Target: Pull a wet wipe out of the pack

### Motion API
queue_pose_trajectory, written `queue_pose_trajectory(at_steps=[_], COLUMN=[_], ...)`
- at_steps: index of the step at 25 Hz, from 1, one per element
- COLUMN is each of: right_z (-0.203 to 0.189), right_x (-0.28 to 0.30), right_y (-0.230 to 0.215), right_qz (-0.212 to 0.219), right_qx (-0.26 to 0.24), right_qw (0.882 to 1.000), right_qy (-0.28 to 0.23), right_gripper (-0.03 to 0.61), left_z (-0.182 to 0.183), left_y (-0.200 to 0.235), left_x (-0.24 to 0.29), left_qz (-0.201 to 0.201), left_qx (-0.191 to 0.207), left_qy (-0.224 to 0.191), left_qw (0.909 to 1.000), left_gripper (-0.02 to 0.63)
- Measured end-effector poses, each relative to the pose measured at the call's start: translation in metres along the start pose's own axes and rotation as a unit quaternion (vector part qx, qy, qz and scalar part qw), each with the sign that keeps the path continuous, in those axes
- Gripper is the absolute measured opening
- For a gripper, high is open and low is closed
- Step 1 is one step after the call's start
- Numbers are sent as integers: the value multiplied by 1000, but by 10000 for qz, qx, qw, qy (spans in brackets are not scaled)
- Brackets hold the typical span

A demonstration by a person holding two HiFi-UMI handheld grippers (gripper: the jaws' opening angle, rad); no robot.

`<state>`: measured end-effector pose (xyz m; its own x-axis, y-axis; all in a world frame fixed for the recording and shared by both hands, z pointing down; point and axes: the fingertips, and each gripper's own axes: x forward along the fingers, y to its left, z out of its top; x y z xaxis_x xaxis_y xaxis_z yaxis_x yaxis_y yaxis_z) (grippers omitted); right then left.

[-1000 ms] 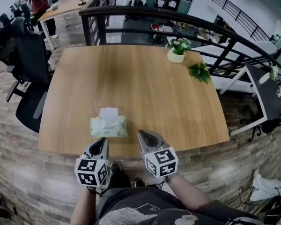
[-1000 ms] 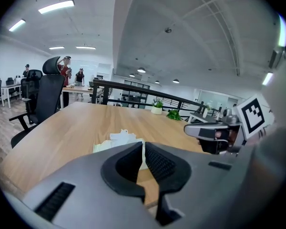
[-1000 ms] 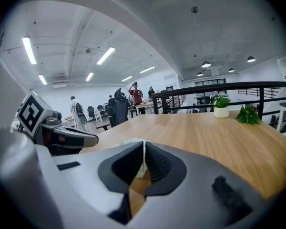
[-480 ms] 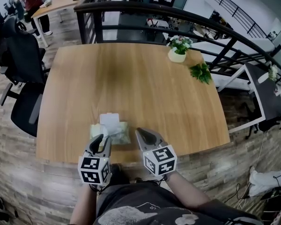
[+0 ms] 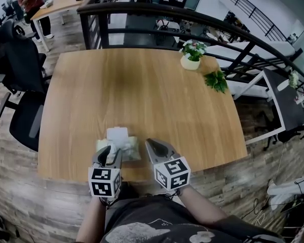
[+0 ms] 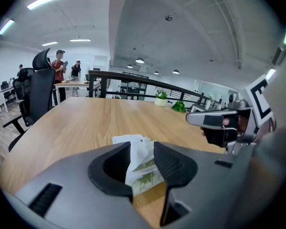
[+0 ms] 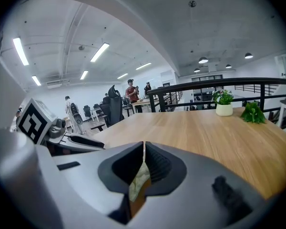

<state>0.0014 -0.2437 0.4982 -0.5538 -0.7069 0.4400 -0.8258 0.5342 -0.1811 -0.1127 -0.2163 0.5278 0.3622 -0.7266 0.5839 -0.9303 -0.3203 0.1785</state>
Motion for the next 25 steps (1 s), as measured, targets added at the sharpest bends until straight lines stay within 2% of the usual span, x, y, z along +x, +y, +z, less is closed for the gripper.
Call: queue_pose_trajectory(at_steps=[11,16,25], right_z=[-3,-3,-2], right_x=[4,6,13], right_y=[2,6,18], right_qz=[53,135,377], right_qx=[-4,-36,-96], right_qw=[10000,9998,9990], right_qy=[75,104,213], right_gripper=[26,26,26], left_z=[-10,-8,-5], left_y=[13,15,24], left_x=[4,2,-2], left_qz=[199,169,136], left_qx=[-194,-288,-315], left_qy=[235,212,209], left_qw=[9993,9992,9992], left_gripper=[141,43,20])
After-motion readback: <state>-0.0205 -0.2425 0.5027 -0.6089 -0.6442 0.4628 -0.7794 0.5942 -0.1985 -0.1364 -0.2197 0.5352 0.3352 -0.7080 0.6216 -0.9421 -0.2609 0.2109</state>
